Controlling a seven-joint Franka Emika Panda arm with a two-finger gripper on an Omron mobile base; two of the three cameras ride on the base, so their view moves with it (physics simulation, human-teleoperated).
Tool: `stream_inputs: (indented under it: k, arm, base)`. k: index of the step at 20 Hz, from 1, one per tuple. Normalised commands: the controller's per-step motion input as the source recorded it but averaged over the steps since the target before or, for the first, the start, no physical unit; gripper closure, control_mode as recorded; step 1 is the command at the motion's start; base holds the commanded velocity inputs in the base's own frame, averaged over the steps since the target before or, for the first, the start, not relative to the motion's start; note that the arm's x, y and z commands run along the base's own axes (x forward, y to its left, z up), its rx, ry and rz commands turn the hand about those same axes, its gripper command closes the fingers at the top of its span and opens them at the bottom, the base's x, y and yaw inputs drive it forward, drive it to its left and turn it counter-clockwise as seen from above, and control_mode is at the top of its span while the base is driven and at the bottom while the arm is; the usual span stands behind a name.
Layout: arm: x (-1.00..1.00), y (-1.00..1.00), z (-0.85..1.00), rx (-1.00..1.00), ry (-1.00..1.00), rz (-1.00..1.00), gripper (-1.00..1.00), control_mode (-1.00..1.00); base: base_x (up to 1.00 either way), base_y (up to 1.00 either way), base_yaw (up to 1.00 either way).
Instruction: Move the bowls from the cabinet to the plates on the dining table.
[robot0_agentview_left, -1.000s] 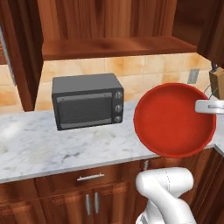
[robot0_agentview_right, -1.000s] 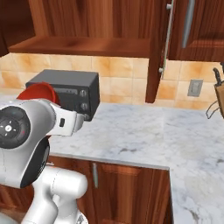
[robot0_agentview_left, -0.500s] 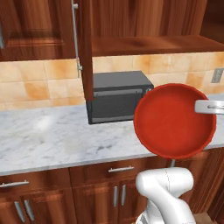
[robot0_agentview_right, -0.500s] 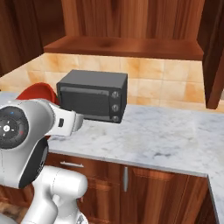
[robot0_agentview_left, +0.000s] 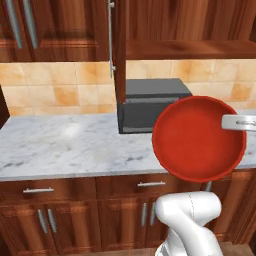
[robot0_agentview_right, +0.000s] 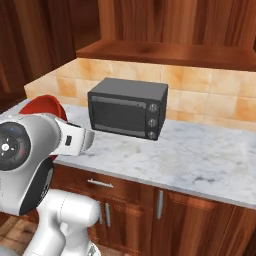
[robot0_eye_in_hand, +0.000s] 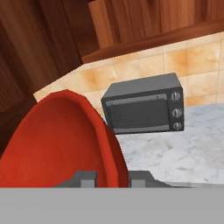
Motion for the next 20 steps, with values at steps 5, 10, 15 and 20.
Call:
stream_inputs:
  k: [5, 10, 15, 20]
  arm:
    - [0.0, 0.0, 0.0, 0.0, 0.0, 0.0, 1.0, 1.0]
    - [0.0, 0.0, 0.0, 0.0, 0.0, 0.0, 1.0, 1.0]
    - [0.0, 0.0, 0.0, 0.0, 0.0, 0.0, 1.0, 1.0]
    - [0.0, 0.0, 0.0, 0.0, 0.0, 0.0, 1.0, 1.0]
  base:
    - [-0.45, 0.14, 0.3]
    - [-0.43, 0.12, 0.33]
    - [-0.4, 0.11, 0.35]
    - [-0.39, 0.1, 0.35]
